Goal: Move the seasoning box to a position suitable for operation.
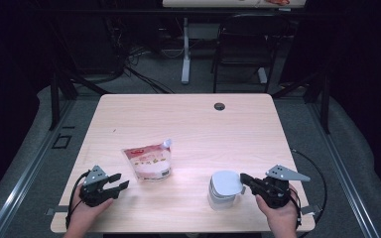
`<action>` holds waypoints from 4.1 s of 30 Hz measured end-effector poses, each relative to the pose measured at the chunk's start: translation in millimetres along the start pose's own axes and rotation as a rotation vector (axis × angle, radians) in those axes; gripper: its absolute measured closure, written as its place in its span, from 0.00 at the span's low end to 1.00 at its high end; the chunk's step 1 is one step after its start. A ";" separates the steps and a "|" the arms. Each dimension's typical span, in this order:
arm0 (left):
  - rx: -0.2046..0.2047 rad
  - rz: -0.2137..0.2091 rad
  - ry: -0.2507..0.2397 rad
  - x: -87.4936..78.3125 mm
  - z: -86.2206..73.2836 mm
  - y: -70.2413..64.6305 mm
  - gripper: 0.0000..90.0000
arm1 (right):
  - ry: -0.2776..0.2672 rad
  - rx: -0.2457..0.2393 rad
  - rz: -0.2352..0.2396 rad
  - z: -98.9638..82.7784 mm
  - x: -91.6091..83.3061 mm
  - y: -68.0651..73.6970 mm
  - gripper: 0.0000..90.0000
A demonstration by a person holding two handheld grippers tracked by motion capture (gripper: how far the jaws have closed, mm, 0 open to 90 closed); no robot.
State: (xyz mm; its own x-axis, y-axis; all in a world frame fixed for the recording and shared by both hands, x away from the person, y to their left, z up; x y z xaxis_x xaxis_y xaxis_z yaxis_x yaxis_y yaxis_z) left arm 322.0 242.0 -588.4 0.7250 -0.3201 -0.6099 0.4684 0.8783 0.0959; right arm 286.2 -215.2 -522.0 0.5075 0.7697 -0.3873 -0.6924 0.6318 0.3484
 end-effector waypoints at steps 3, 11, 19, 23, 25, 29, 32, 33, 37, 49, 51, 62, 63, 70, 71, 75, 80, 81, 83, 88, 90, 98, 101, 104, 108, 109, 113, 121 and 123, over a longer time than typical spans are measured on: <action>-0.001 0.000 -0.001 0.0 0.0 0.0 0.60 | -0.003 0.004 0.001 -0.3 -0.1 -0.1 1.00; 0.001 -0.001 0.003 0.0 -0.1 0.1 0.60 | -0.019 0.016 0.008 -1.0 0.2 -0.7 1.00; -0.001 -0.001 0.001 0.3 -0.1 -0.2 0.60 | -0.018 0.013 0.003 -1.1 0.2 -0.6 1.00; 0.000 -0.001 0.004 0.1 -0.1 0.0 0.60 | -0.011 0.012 -0.005 -1.9 -0.4 -1.8 1.00; -0.001 -0.001 0.002 0.3 -0.1 -0.2 0.60 | -0.004 0.014 -0.008 -2.6 -1.0 -2.6 1.00; 0.000 0.000 0.002 0.5 -0.1 -0.3 0.60 | -0.006 0.018 -0.012 -3.2 -0.7 -3.4 1.00; -0.001 0.000 0.002 0.5 -0.1 -0.2 0.60 | 0.002 0.021 -0.013 -4.0 -0.6 -4.3 1.00; -0.001 0.000 0.001 0.5 -0.1 -0.2 0.60 | -0.003 0.023 -0.014 -4.3 0.0 -4.5 1.00; 0.000 -0.002 0.004 0.3 -0.2 0.0 0.60 | 0.010 0.024 -0.022 -6.0 0.0 -5.9 1.00; -0.001 -0.001 0.005 0.0 -0.2 0.3 0.60 | 0.028 0.050 -0.022 -12.2 3.2 -9.9 1.00; -0.002 -0.001 0.005 0.0 -0.2 0.2 0.60 | 0.026 0.050 -0.020 -12.3 3.4 -9.9 1.00; 0.001 -0.001 0.003 -0.4 -0.2 1.1 0.60 | 0.035 0.038 -0.046 -17.1 -0.5 -13.2 1.00; 0.001 -0.001 0.003 -0.4 -0.2 1.2 0.60 | 0.036 0.038 -0.049 -18.0 -1.5 -13.5 0.99; 0.000 -0.001 0.002 -0.5 0.0 1.1 0.60 | 0.057 0.028 -0.077 -25.5 -9.3 -16.7 0.93; 0.003 0.000 0.003 -0.6 0.1 1.2 0.60 | 0.057 0.028 -0.084 -26.3 -9.8 -16.6 0.93; 0.003 -0.003 0.000 0.2 0.7 0.6 0.60 | 0.099 0.001 -0.096 -31.6 -10.4 -14.5 0.89; 0.007 -0.006 -0.001 0.5 1.3 0.4 0.60 | 0.148 -0.024 -0.120 -37.0 -8.2 -12.8 0.86; 0.004 -0.007 -0.001 0.6 1.3 0.2 0.60 | 0.152 -0.025 -0.121 -37.7 -7.5 -12.7 0.85; 0.004 -0.007 0.001 0.8 1.2 0.4 0.60 | 0.155 -0.025 -0.118 -38.2 -6.9 -12.4 0.85; 0.004 -0.006 0.000 0.4 1.2 0.7 0.60 | 0.162 -0.011 -0.116 -40.2 -7.2 -14.3 0.84; 0.004 -0.006 0.000 0.3 1.1 0.9 0.60 | 0.161 -0.008 -0.118 -41.0 -7.0 -14.4 0.84; 0.000 0.000 -0.002 0.1 1.0 1.2 0.60 | 0.185 -0.003 -0.084 -44.4 1.7 -10.5 0.82; 0.001 -0.001 -0.005 0.0 1.1 1.5 0.60 | 0.188 -0.026 -0.092 -44.1 6.0 -9.3 0.81; 0.004 0.000 -0.003 0.0 1.1 1.4 0.60 | 0.189 -0.041 -0.111 -44.1 11.2 -8.9 0.83; 0.003 -0.002 -0.004 0.0 1.0 1.4 0.60 | 0.182 -0.033 -0.122 -42.3 12.2 -12.0 0.88; 0.003 -0.001 -0.004 0.0 0.9 1.6 0.60 | 0.182 -0.033 -0.122 -42.3 12.2 -12.0 0.88; 0.006 -0.001 -0.003 0.1 1.2 1.2 0.60 | 0.195 -0.066 -0.139 -40.9 14.2 -12.6 0.90; 0.003 0.000 0.002 0.4 0.8 1.1 0.60 | 0.158 -0.064 -0.125 -37.4 19.7 -21.0 0.88; 0.006 -0.004 0.000 0.7 1.1 0.6 0.60 | 0.151 -0.056 -0.116 -36.1 20.9 -23.8 0.88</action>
State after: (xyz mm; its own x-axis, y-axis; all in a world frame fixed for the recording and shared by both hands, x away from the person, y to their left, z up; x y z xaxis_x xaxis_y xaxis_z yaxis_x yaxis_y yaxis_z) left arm 323.3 241.9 -587.9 0.7232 -0.3232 -0.6103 0.4739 0.8751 0.0981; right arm 294.7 -217.4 -569.2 0.5055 0.6673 -0.5470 -0.6638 0.7058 0.2475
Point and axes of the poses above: each handheld gripper's, and its own axes: x roughly forward along the jaws, z roughly out of its top, y roughly to its left, the point moved 5 cm from there along x, roughly forward along the jaws, and after that the axes turned 15 degrees about z, right-handed, at the moved point
